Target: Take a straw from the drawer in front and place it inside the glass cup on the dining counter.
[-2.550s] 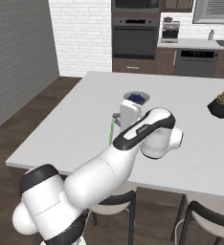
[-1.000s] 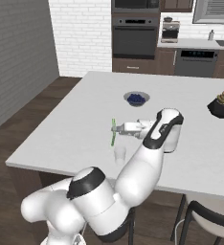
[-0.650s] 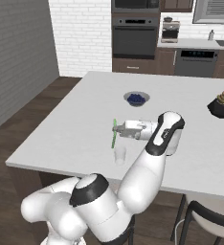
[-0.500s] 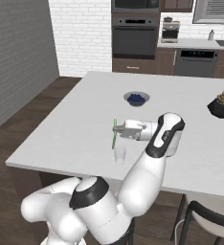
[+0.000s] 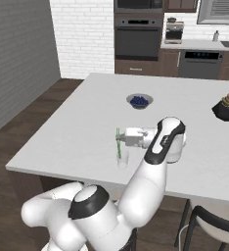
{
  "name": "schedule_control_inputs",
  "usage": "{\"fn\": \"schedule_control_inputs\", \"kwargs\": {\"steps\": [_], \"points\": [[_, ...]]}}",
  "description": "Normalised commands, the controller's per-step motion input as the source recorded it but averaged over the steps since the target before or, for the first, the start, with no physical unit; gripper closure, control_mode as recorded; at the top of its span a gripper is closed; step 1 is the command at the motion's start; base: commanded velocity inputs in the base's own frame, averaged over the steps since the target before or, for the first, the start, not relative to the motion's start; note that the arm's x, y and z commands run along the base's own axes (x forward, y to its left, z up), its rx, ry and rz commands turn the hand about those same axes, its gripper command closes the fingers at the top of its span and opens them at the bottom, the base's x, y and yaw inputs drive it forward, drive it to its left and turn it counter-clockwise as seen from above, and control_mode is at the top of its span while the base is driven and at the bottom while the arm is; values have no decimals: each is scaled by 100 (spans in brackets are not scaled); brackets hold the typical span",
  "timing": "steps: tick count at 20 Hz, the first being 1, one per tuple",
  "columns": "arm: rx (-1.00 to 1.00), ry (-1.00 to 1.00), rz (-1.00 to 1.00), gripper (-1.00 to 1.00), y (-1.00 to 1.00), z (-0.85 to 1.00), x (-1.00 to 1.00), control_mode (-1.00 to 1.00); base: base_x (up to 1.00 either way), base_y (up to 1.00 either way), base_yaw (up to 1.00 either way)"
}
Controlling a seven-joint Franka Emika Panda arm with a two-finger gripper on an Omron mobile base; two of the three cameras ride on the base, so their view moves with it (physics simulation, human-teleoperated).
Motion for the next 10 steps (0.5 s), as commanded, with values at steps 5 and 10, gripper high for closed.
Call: {"fn": "schedule_control_inputs", "kwargs": {"steps": [5, 10], "points": [[-4, 5, -3, 100, 3, -7, 4, -100, 0, 0, 0], [0, 3, 0, 100, 14, 3, 12, -100, 0, 0, 0]]}}
